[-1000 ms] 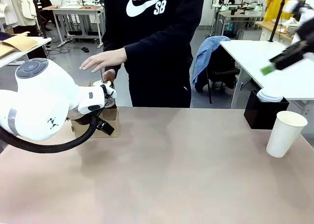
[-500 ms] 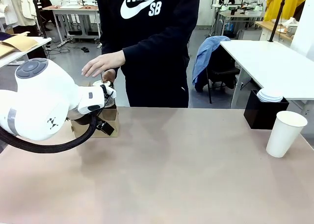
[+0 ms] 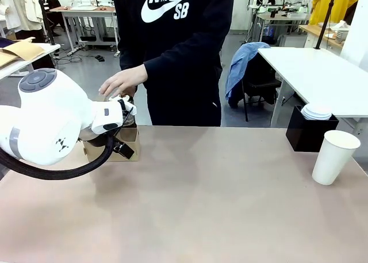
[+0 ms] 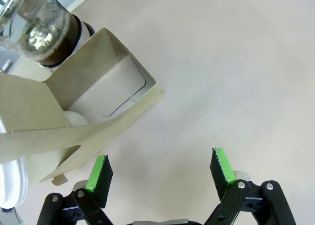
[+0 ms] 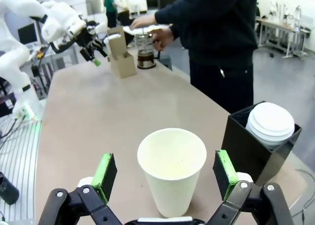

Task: Pour a drink into a cup and package it in a carrier.
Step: Pick up the 600 ml Paper Cup and place it in the middle top area of the table.

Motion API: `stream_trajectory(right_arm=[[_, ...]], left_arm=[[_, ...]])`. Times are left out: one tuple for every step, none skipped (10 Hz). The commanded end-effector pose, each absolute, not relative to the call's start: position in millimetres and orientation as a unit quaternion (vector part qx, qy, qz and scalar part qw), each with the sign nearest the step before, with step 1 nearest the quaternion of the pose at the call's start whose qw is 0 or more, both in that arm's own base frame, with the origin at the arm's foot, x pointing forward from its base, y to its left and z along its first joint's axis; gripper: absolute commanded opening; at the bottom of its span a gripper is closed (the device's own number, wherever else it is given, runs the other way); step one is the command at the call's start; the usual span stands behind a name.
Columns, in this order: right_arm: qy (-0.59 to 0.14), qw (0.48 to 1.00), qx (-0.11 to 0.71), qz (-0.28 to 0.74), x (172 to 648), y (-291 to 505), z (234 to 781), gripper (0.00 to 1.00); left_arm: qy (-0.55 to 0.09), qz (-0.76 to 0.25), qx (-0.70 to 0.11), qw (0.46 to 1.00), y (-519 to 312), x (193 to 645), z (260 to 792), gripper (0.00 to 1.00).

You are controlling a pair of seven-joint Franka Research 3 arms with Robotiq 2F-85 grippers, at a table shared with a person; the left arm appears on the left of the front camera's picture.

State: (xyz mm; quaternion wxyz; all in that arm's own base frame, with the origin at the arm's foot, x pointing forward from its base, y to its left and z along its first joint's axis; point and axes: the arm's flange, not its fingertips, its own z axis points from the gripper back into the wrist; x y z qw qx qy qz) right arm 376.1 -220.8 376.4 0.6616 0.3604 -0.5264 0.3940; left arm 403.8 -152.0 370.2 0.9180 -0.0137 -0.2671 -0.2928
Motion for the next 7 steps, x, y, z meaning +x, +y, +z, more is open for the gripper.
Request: stream_trajectory(right_arm=[[-0.533, 0.660, 0.340, 0.406, 367.8, -223.6, 391.0, 1.00], [-0.526, 0.662, 0.360, 0.394, 376.1, -220.8, 376.4, 1.00], [-0.541, 0.648, 0.371, 0.387, 389.4, -236.2, 356.6, 1.00], [-0.560, 0.633, 0.368, 0.388, 392.0, -245.4, 339.6, 1.00], [-0.575, 0.612, 0.373, 0.394, 393.5, -248.4, 324.9, 1.00], [-0.586, 0.597, 0.376, 0.398, 397.2, -250.8, 308.7, 1.00], [-0.575, 0.596, 0.376, 0.415, 397.1, -248.7, 293.2, 1.00]], left_arm=[[-0.267, -0.293, -0.014, 0.918, -151.6, 403.7, 370.3, 1.00], [-0.267, -0.293, -0.014, 0.918, -151.6, 403.7, 370.3, 1.00], [-0.267, -0.293, -0.014, 0.918, -151.6, 403.7, 370.3, 1.00], [-0.267, -0.293, -0.014, 0.918, -151.6, 403.7, 370.3, 1.00], [-0.267, -0.293, -0.014, 0.918, -151.6, 403.7, 370.3, 1.00], [-0.267, -0.293, -0.014, 0.918, -151.6, 403.7, 370.3, 1.00], [-0.267, -0.293, -0.014, 0.918, -151.6, 403.7, 370.3, 1.00]])
